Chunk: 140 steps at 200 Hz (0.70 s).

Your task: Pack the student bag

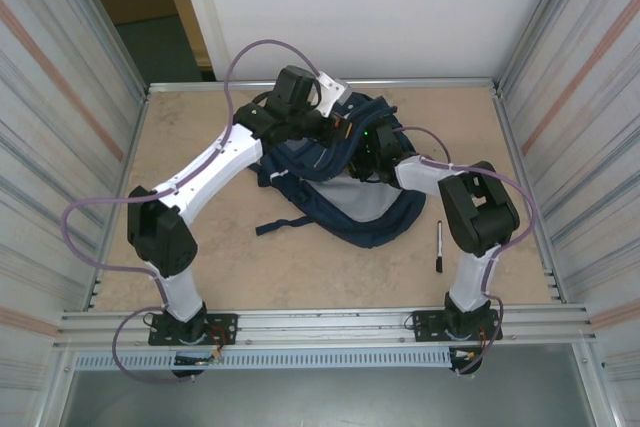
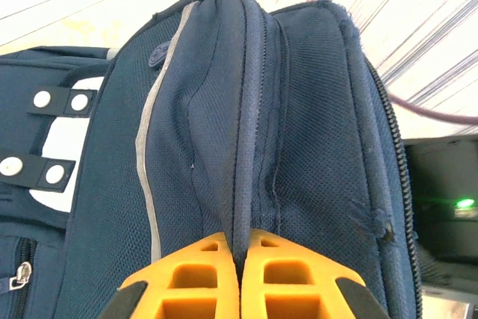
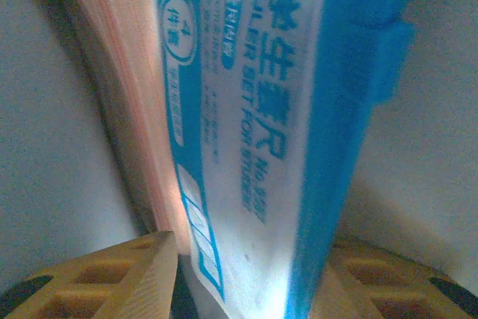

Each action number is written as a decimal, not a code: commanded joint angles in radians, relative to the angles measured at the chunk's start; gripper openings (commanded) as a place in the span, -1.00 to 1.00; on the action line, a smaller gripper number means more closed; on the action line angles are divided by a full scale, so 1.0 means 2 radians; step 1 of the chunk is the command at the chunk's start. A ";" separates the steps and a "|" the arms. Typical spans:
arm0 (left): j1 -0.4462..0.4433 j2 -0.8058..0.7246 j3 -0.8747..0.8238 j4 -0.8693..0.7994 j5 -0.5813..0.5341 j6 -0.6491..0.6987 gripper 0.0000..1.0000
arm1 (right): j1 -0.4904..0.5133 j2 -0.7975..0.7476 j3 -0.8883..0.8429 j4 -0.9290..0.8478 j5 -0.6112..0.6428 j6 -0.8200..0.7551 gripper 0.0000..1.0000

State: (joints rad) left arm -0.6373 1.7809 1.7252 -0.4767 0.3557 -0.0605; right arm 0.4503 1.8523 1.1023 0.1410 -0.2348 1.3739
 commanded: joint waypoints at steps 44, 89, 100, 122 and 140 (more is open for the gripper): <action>0.008 -0.044 -0.070 0.070 -0.017 0.005 -1.00 | -0.012 -0.153 -0.032 -0.148 0.024 -0.161 -0.03; 0.007 -0.043 -0.107 0.073 0.016 -0.020 -1.00 | -0.048 -0.273 -0.088 -0.237 0.025 -0.329 -0.02; 0.005 -0.045 -0.121 0.071 0.019 -0.019 -1.00 | -0.054 -0.303 -0.098 -0.272 0.051 -0.368 0.00; -0.012 -0.058 -0.170 0.098 -0.005 -0.014 -1.00 | -0.095 -0.355 -0.115 -0.313 0.077 -0.402 0.02; -0.021 -0.057 -0.212 0.139 0.000 -0.029 -1.00 | -0.133 -0.386 -0.118 -0.329 0.082 -0.414 0.04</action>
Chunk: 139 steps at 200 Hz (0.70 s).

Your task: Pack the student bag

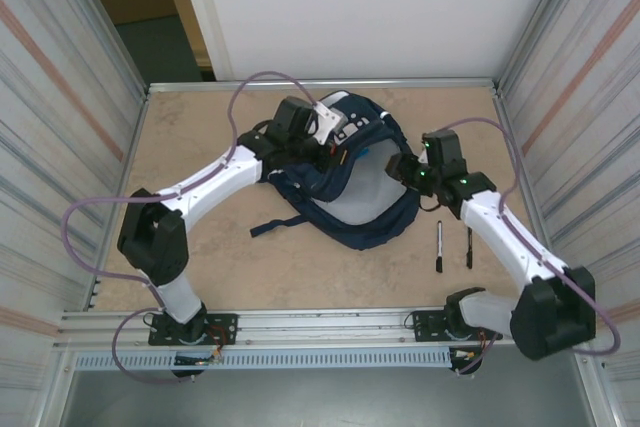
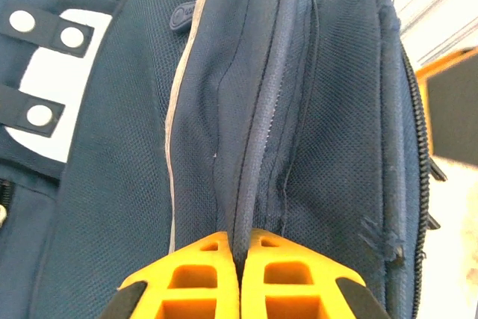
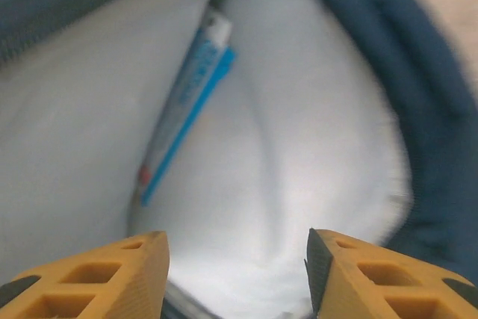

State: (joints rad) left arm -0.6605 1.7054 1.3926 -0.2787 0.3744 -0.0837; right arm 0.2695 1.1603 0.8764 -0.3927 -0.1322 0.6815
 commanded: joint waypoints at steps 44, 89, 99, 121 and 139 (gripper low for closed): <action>-0.014 -0.012 -0.071 0.031 0.009 -0.074 -0.27 | -0.075 -0.063 0.003 -0.056 -0.006 -0.083 0.08; -0.012 -0.100 -0.137 -0.008 -0.053 -0.109 0.09 | -0.087 -0.072 0.002 -0.091 -0.014 -0.050 0.09; -0.008 -0.123 -0.163 -0.002 -0.082 -0.116 0.14 | -0.090 -0.081 -0.005 -0.100 -0.009 -0.042 0.10; 0.008 -0.164 -0.228 0.021 -0.143 -0.133 0.27 | -0.092 -0.082 -0.037 -0.070 0.004 -0.041 0.13; 0.037 -0.172 -0.271 0.046 -0.173 -0.153 0.31 | -0.093 -0.067 -0.047 -0.049 0.014 -0.015 0.15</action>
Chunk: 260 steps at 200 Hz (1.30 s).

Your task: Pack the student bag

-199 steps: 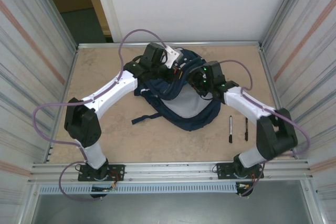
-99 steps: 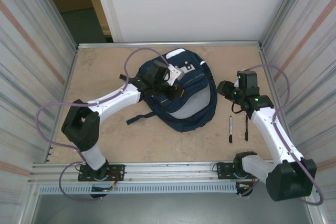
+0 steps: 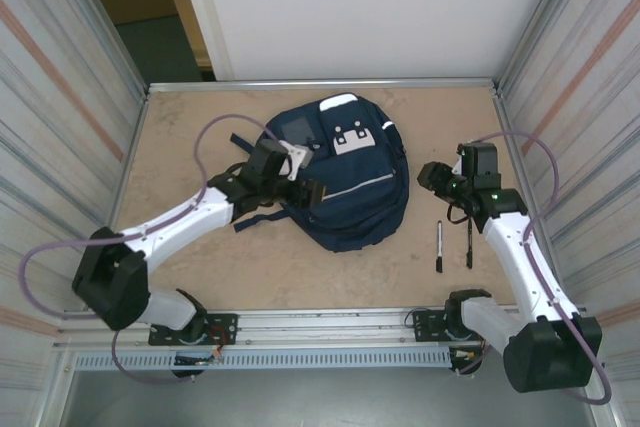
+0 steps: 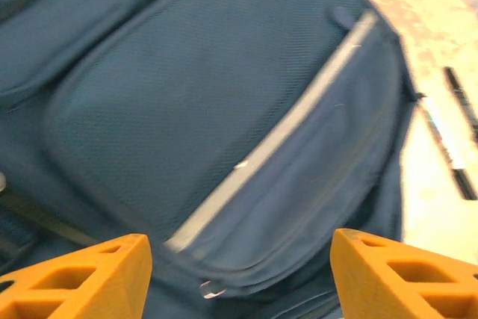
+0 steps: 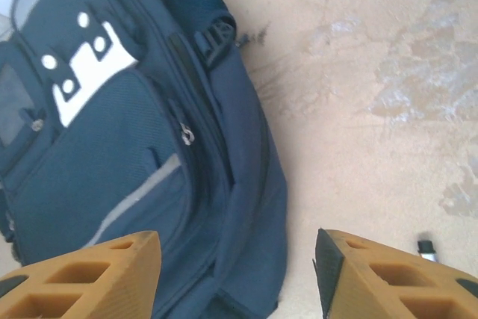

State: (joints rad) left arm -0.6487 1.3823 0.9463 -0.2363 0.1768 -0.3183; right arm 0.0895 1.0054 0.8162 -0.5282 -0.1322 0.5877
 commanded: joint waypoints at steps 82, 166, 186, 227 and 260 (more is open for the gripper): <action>0.073 0.065 -0.052 0.092 -0.048 -0.055 0.40 | 0.057 0.157 0.025 0.079 -0.010 0.047 0.17; 0.063 0.040 -0.133 0.117 0.002 -0.150 0.26 | 0.134 0.325 0.083 0.178 -0.037 0.029 0.08; 0.023 0.035 -0.148 0.119 -0.004 -0.165 0.25 | 0.139 0.370 0.138 0.170 -0.020 -0.003 0.06; -0.041 -0.006 -0.158 0.089 -0.038 -0.202 0.23 | 0.125 0.408 0.170 0.195 -0.026 0.000 0.07; -0.094 0.000 -0.152 0.117 -0.032 -0.219 0.22 | 0.120 0.369 0.149 0.192 -0.024 0.011 0.08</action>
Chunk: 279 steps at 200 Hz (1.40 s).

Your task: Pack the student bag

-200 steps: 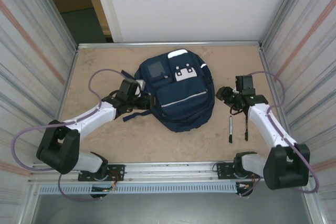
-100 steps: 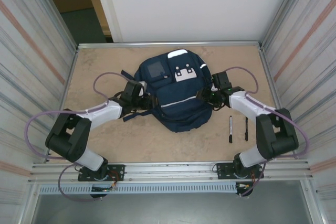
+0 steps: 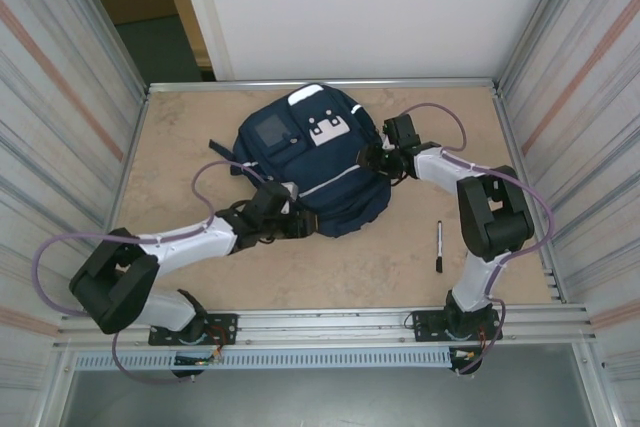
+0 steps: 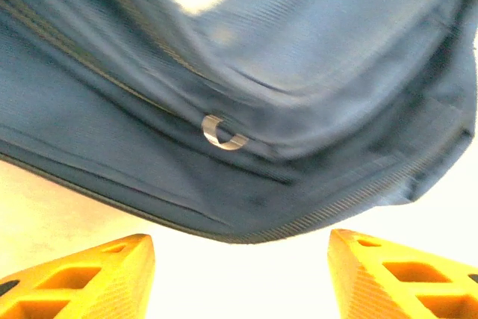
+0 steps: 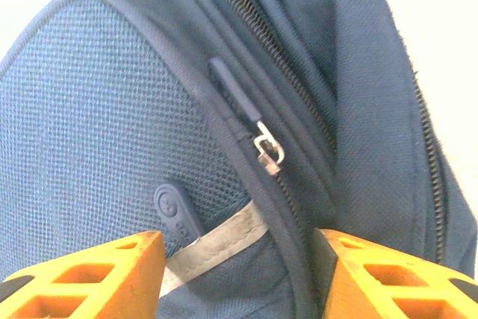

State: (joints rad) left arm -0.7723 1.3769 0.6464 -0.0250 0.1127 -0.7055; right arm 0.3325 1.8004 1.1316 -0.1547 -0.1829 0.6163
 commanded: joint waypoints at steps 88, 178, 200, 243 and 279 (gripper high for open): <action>0.066 -0.055 0.064 -0.076 -0.028 0.026 0.20 | 0.074 -0.209 -0.070 -0.092 0.064 -0.046 0.11; 0.233 0.143 0.188 0.020 -0.002 0.155 0.18 | 0.152 -0.317 -0.159 -0.098 0.128 -0.011 0.12; 0.236 0.197 0.212 0.032 -0.014 0.160 0.18 | 0.156 -0.311 -0.160 -0.104 0.128 -0.011 0.12; 0.235 0.208 0.182 0.069 0.006 0.132 -0.83 | 0.159 -0.265 -0.165 -0.071 0.105 -0.006 0.13; 0.234 0.132 0.097 0.075 0.002 0.110 -1.00 | 0.159 -0.190 -0.148 -0.039 0.094 -0.009 0.13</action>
State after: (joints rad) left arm -0.2981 1.7145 0.9119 0.1791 0.1104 -0.4656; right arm 0.6422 1.3373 0.8089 -0.2859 0.0231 0.5911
